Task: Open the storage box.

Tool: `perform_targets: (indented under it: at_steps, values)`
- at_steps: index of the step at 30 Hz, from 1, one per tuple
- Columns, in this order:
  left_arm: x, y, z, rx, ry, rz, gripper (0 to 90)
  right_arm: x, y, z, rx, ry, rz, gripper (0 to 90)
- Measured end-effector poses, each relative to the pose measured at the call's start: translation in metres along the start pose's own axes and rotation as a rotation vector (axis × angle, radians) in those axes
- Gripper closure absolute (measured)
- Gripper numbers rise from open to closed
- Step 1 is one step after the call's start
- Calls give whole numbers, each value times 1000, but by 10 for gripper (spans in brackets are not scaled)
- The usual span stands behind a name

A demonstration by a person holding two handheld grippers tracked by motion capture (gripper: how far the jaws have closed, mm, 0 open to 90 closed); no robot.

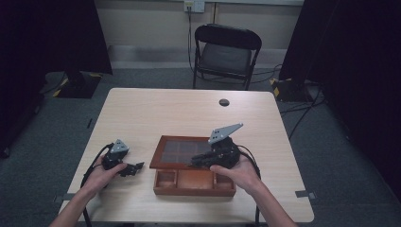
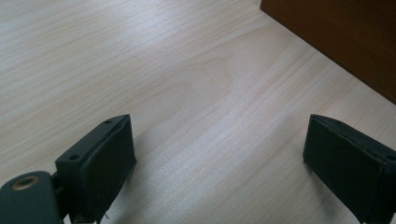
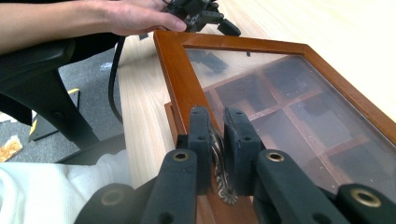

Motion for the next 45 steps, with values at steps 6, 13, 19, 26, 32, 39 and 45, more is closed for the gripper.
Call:
perform_targets:
  at_steps: [6,13,19,26,32,39,45]
  values:
    - [0,0,0,0,0,0,82,-2,1,1,4,-14,-17,821]
    - [0,0,0,0,0,0,82,-7,4,3,17,1,-33,821]
    - [0,0,0,1,5,4,83,-12,6,6,26,12,-48,820]
    - [0,0,0,1,2,4,82,-17,10,8,35,30,-61,821]
    - [0,0,0,-1,0,-1,82,-21,13,9,38,43,-69,821]
    - [0,0,0,0,0,0,82,-25,16,11,45,56,-81,821]
    - [0,0,0,0,0,0,82,-28,19,12,41,64,-90,821]
Point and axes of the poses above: each handheld gripper's, and its own axes: z roughly backward along the jaws, x roughly out of its underside, y roughly to its right, the point moved 7 cm from there along -z, roughly forward along the jaws, and after that the axes turned 15 degrees about x, right-handed, at the moved point
